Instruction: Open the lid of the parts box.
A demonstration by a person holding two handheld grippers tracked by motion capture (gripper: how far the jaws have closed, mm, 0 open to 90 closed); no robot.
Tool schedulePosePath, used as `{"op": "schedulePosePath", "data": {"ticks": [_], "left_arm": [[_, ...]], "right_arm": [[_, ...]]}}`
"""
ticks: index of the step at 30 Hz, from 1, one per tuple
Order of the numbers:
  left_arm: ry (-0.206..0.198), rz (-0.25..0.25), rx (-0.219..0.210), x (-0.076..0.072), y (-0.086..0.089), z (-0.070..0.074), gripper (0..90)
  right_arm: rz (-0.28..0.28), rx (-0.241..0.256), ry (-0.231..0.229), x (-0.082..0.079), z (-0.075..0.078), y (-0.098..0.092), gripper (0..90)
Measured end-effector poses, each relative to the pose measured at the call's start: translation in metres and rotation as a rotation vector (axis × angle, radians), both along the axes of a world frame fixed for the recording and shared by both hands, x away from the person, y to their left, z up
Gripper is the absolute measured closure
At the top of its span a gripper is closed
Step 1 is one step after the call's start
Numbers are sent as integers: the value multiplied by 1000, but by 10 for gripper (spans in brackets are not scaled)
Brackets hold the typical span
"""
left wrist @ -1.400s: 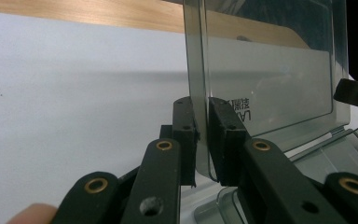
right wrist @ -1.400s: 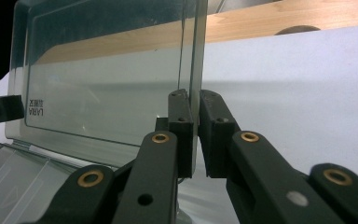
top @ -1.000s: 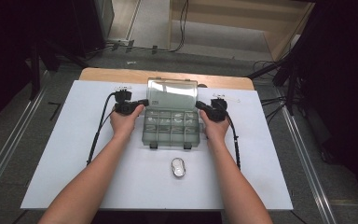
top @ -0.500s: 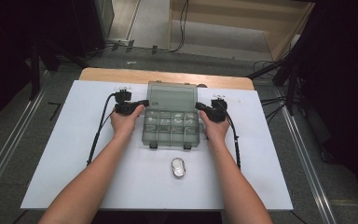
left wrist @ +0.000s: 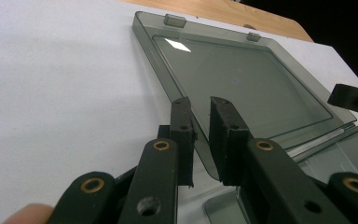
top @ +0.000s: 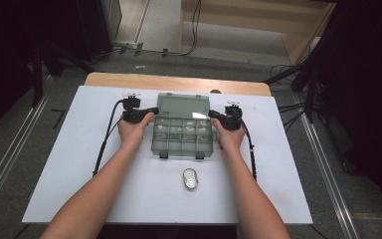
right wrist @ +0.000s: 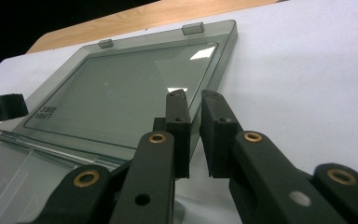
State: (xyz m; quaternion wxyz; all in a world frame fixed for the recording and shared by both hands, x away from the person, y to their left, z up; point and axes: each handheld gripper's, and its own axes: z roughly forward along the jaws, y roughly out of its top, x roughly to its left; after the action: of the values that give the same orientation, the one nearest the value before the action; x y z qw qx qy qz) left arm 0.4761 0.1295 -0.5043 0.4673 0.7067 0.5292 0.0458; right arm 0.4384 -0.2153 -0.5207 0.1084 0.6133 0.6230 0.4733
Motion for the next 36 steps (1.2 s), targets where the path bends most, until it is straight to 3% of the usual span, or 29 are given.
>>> {"op": "schedulePosePath", "data": {"ticks": [1, 5, 8, 13, 16, 19, 22, 27, 36], "left_arm": [[-6, -1, 2, -1, -1, 0, 776], [-60, -6, 11, -5, 1, 5, 610], [-114, -28, 18, -11, 4, 9, 534], [-194, -68, -2, -22, 11, 19, 374], [-216, -102, -30, -29, 16, 24, 307], [-235, -137, -11, -36, 19, 27, 170], [-270, -154, -7, -45, 24, 29, 97], [-319, -174, -16, -60, 31, 30, 3], [-351, -189, 37, -86, 41, 33, 0]], "right_arm": [[1, -3, -5, 0, 0, 0, 797], [3, -32, -37, -4, 3, 2, 567], [-1, -65, -86, -10, 8, 3, 451], [7, -84, -112, -19, 14, 3, 249], [26, -105, -136, -26, 21, 5, 165], [46, -117, -158, -33, 27, 6, 86], [73, -110, -188, -40, 33, 5, 3], [106, -118, -226, -52, 39, 6, 0], [123, -108, -251, -77, 43, 5, 0]]}}
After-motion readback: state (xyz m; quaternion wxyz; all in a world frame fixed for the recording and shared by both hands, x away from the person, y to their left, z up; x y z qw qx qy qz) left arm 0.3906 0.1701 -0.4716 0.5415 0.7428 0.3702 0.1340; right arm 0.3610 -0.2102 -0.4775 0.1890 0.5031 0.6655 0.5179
